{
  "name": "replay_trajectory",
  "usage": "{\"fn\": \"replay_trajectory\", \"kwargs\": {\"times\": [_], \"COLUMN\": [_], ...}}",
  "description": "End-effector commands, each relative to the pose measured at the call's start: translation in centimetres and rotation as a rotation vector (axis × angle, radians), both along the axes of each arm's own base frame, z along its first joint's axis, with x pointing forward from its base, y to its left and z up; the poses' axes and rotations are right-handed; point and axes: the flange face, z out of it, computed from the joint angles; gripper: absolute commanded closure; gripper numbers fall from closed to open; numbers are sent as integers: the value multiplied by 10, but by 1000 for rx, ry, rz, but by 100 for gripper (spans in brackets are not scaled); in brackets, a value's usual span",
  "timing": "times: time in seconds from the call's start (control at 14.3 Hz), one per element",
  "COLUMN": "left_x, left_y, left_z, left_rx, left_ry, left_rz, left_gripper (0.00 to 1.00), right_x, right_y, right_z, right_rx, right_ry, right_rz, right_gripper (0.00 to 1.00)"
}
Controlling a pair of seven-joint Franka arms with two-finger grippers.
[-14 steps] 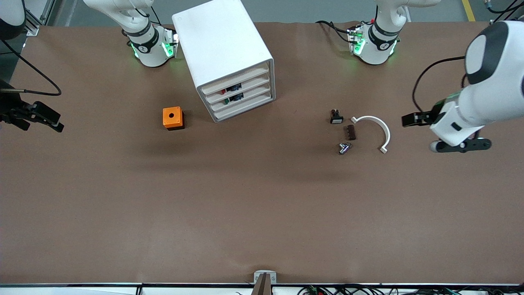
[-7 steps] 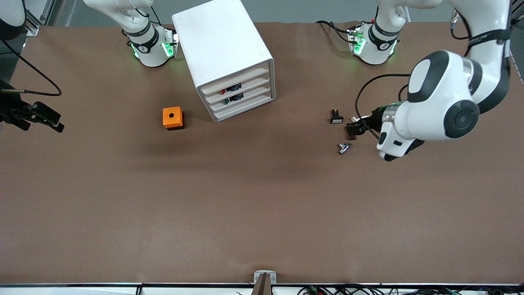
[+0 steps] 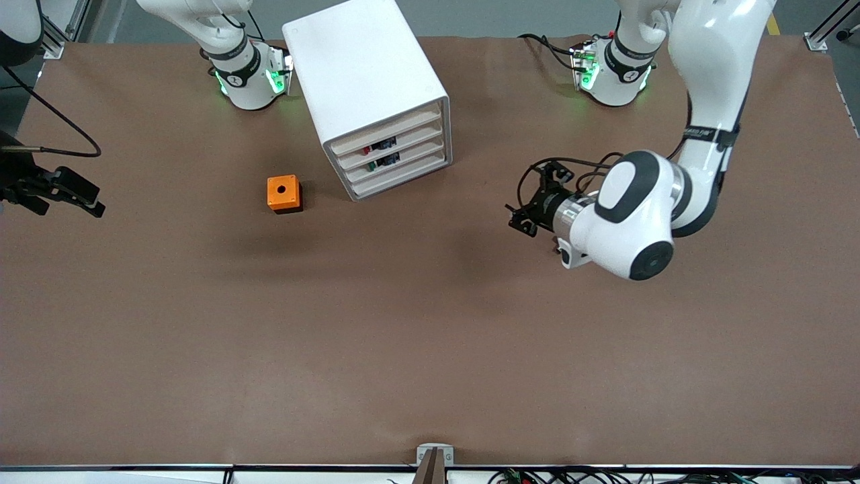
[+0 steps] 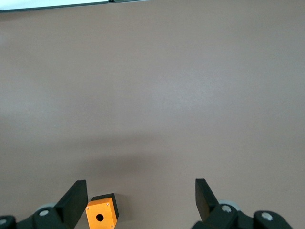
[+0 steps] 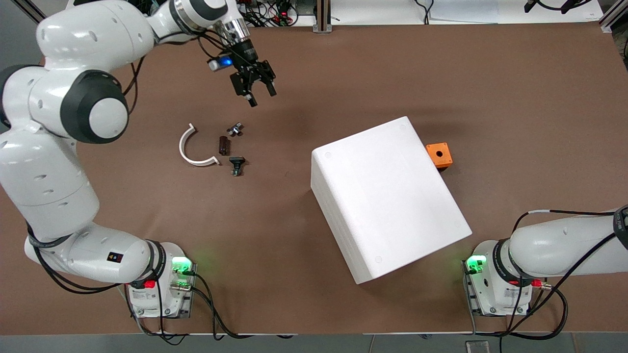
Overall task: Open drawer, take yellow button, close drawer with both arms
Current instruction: 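Grasp the drawer handle with the left gripper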
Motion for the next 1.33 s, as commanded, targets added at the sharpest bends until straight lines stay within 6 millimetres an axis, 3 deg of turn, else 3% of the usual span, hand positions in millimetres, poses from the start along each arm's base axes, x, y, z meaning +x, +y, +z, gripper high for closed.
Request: {"fn": "replay_trajectory", "kwargs": {"times": [0.0, 0.56, 0.77, 0.84, 1.12, 1.26], "left_x": [12, -25, -53, -62, -76, -87], "left_y": [-13, -79, -106, -116, -137, -149], "left_z": [-31, -74, -83, -86, -85, -86], "left_rx": [35, 255, 268, 266, 248, 257], "left_ry": [226, 678, 736, 752, 787, 786], "left_rz": [142, 291, 248, 233, 217, 199], "left_gripper": [0, 0, 0, 4, 37, 40], "right_x": [-2, -2, -2, -2, -2, -2], "right_y": [0, -2, -2, -2, -2, -2], "right_z": [3, 2, 2, 3, 2, 2], "right_rx": [2, 2, 2, 2, 2, 2], "right_ry": [-6, -5, -5, -6, -5, -5], "right_rz": [11, 6, 6, 6, 6, 8], "right_gripper": [0, 0, 0, 0, 0, 0]}}
